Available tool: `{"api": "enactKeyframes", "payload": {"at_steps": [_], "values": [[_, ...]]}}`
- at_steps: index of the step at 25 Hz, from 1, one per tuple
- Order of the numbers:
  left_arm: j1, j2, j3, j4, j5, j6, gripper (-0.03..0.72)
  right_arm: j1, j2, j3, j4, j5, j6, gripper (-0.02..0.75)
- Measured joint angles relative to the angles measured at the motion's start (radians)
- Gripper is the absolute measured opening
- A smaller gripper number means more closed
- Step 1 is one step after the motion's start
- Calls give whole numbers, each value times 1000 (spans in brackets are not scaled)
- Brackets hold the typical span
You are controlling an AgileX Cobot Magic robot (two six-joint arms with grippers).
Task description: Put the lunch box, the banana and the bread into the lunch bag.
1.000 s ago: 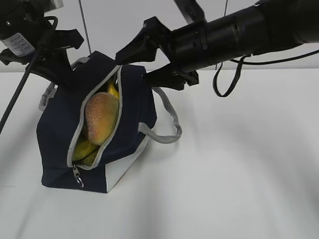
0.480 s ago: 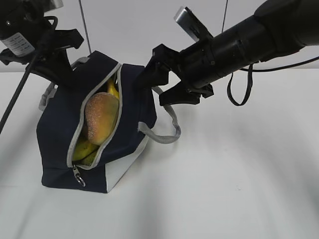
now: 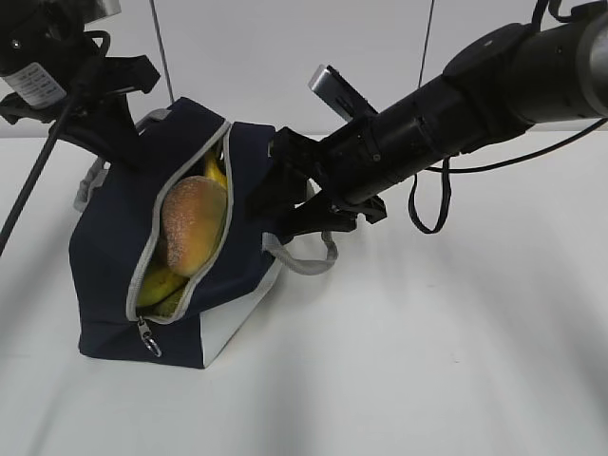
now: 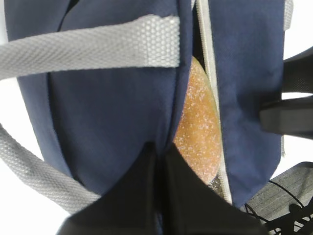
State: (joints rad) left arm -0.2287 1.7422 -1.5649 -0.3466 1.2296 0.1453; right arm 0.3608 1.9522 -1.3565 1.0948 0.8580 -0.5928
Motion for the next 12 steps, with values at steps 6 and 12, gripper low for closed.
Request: {"api": "enactKeyframes", "payload": {"at_steps": [6, 12], "values": [[0, 0, 0, -8, 0, 0, 0, 0, 1, -33, 6, -2, 2, 111], [-5, 0, 0, -114, 0, 0, 0, -4, 3, -115, -17, 91, 13, -1]]}}
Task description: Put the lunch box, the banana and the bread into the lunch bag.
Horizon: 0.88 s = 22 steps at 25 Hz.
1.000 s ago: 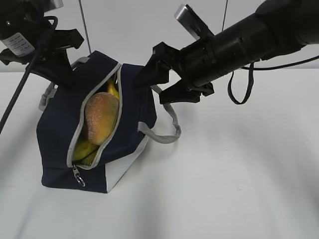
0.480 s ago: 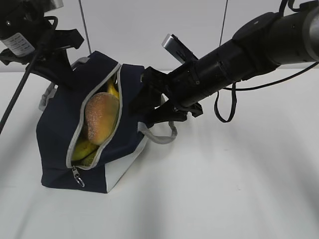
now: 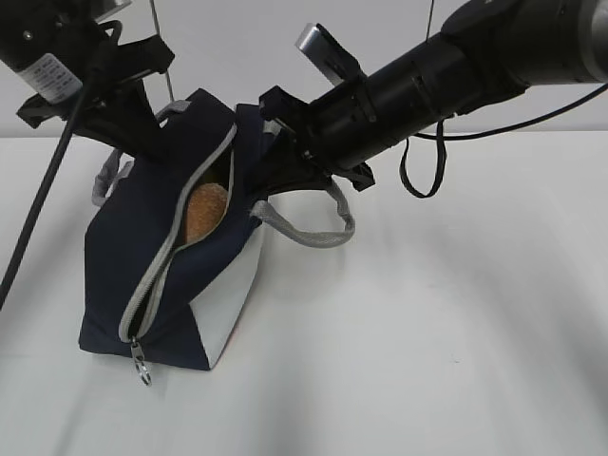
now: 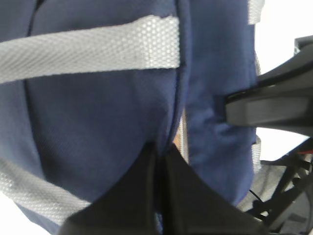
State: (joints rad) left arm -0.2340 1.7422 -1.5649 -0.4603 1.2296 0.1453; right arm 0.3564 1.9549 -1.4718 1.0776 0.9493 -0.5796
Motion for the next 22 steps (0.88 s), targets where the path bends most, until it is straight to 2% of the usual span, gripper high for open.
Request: {"api": "enactKeyframes", "payload": {"at_steps": [4, 9, 16, 22], "values": [[-49, 0, 0, -37, -10, 0, 0, -29, 2, -61, -77, 104, 67, -2], [-143, 0, -4, -50, -73, -17, 0, -46, -62, -88, -308, 159, 169, -2], [-230, 28, -102, -44, -122, -79, 0, -48, -190, -92, -588, 224, 283, -3], [-287, 98, -192, -28, -125, -145, 0, -94, -250, -95, -723, 245, 331, -3]]}}
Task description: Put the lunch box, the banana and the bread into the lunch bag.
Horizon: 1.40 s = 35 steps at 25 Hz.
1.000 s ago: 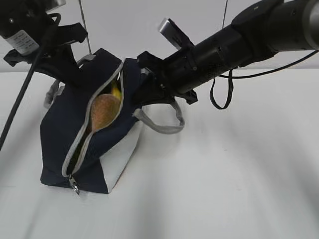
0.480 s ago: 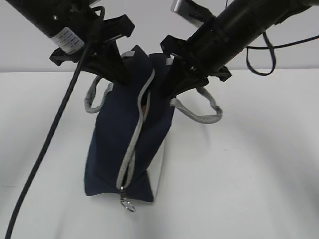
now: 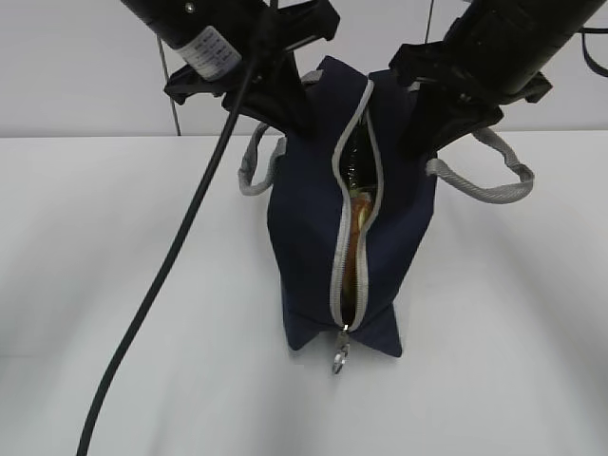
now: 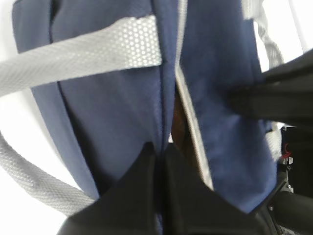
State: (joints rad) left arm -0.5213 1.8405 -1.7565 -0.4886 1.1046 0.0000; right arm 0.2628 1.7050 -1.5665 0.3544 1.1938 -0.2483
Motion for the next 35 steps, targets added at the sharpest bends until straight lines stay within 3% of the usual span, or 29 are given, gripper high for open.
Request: {"api": "enactKeyframes", "payload": {"at_steps": [6, 23, 35], "values": [[-43, 53, -51, 105, -19, -89, 0, -29, 3, -47, -52, 9, 4, -3], [-45, 63, -89, 293, -78, -175, 0, -29, 168, -190, -33, 7, 15, -4], [-39, 101, -89, 309, -102, -177, 0, -29, 229, -196, -32, 3, 18, -3]]}}
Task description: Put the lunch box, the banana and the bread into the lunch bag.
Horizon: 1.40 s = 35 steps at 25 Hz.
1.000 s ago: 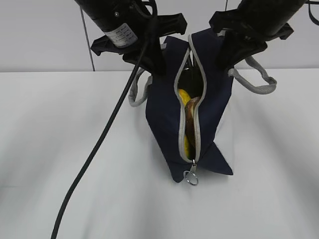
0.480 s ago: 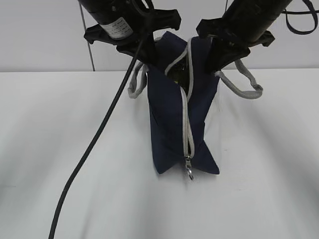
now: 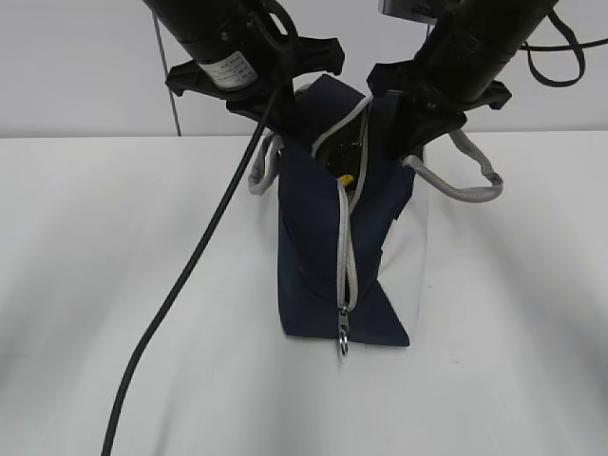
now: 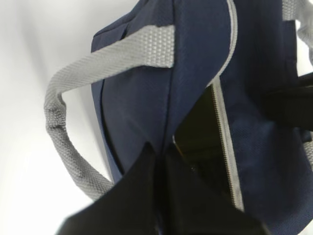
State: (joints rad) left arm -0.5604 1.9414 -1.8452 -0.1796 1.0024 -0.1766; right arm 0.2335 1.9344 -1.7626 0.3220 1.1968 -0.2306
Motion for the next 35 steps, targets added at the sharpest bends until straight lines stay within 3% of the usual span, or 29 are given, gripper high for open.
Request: {"api": "enactKeyframes", "payload": {"at_steps": [2, 4, 9, 12, 24, 30, 35], "values": [[0, 0, 0, 0, 0, 0, 9, 0, 0, 0, 0, 7, 0, 13], [0, 0, 0, 0, 1, 0, 64, 0, 0, 0, 10, 17, 0, 82], [1, 0, -4, -1, 20, 0, 425, -1, 0, 0, 36, 25, 4, 451], [1, 0, -9, -1, 66, 4, 517, -1, 0, 0, 51, 28, 10, 536], [-16, -137, 3, -2, 137, 218, 500, -1, -173, 48, 49, 26, 46, 559], [-51, -230, 102, -2, 132, 245, 497, -1, -354, 280, 56, -112, 37, 559], [-93, -329, 249, -3, 60, 262, 497, -1, -535, 534, 146, -267, -70, 559]]}}
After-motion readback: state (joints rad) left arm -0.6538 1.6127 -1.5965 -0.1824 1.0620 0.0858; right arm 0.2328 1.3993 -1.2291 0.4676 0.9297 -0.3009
